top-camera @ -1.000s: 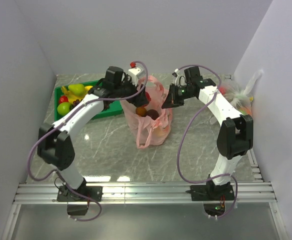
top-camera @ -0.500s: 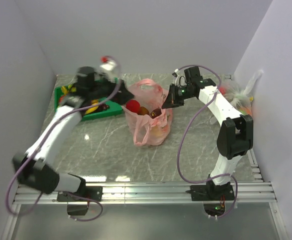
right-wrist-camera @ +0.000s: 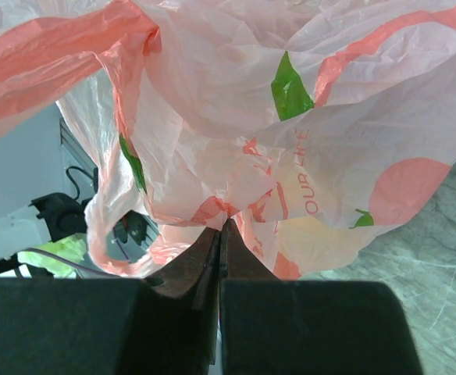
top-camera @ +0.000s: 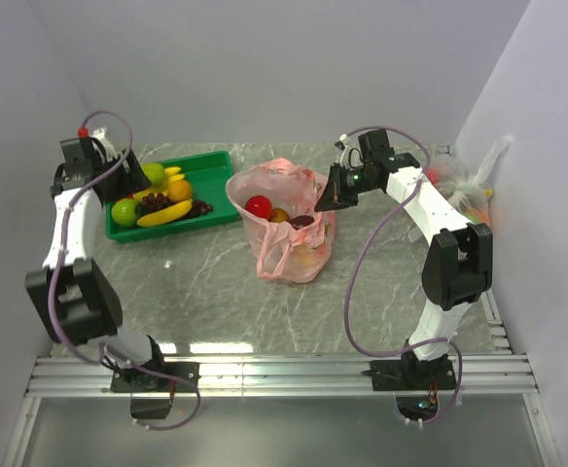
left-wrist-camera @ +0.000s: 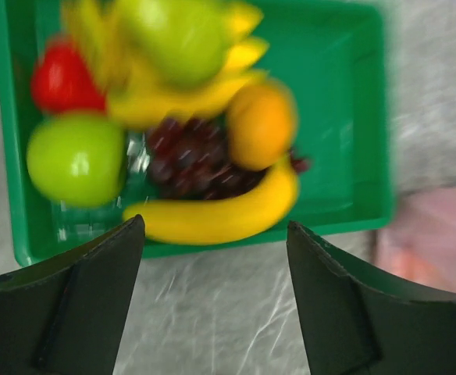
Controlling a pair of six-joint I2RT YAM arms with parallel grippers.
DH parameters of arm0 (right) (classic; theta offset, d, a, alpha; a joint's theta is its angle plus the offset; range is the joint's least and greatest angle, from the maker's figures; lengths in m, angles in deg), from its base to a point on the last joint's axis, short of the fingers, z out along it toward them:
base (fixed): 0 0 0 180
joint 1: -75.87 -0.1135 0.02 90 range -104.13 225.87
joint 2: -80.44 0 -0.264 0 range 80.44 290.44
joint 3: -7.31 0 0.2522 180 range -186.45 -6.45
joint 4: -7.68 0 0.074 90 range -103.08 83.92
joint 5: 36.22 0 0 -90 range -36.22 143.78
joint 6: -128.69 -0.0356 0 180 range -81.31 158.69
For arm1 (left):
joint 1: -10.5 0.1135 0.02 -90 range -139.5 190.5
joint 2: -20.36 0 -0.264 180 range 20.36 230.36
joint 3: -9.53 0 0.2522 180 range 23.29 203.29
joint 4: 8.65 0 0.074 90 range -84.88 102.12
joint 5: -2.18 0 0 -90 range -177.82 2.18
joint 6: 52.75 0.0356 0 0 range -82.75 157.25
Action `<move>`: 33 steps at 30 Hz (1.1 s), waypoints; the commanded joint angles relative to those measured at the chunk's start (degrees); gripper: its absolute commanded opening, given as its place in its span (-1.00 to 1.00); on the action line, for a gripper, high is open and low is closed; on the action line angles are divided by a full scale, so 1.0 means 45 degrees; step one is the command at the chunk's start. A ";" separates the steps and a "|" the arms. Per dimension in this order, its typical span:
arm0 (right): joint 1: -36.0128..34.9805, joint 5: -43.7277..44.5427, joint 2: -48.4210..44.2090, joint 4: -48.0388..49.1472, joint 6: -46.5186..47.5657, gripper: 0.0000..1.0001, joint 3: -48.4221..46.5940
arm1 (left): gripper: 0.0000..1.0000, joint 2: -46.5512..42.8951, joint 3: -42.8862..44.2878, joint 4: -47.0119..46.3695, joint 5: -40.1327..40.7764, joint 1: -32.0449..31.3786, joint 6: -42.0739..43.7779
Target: Place the fake fruits into the plastic bag and tie a complex knot
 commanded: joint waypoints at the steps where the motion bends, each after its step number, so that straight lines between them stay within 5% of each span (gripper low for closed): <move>1: -0.0010 -0.0076 -0.0316 -0.0091 0.0185 -1.00 -0.0386 | 0.59 0.0933 0.0311 0.1069 0.0368 0.0478 -0.0493; 12: -0.0010 -0.0017 -0.0218 -0.0188 0.0419 -1.00 -0.0230 | 0.77 0.3375 -0.0159 -0.1100 0.0095 0.0519 -0.0844; 26: 0.0010 0.0061 -0.0081 -0.0169 0.0399 -1.00 -0.0171 | 0.65 0.4687 0.0368 -0.1726 -0.0256 0.0284 -0.0825; 33: 0.0029 0.0120 -0.0101 -0.0306 0.0536 -1.00 -0.0210 | 0.25 0.3010 -0.0295 -0.2468 0.0191 0.0149 -0.0436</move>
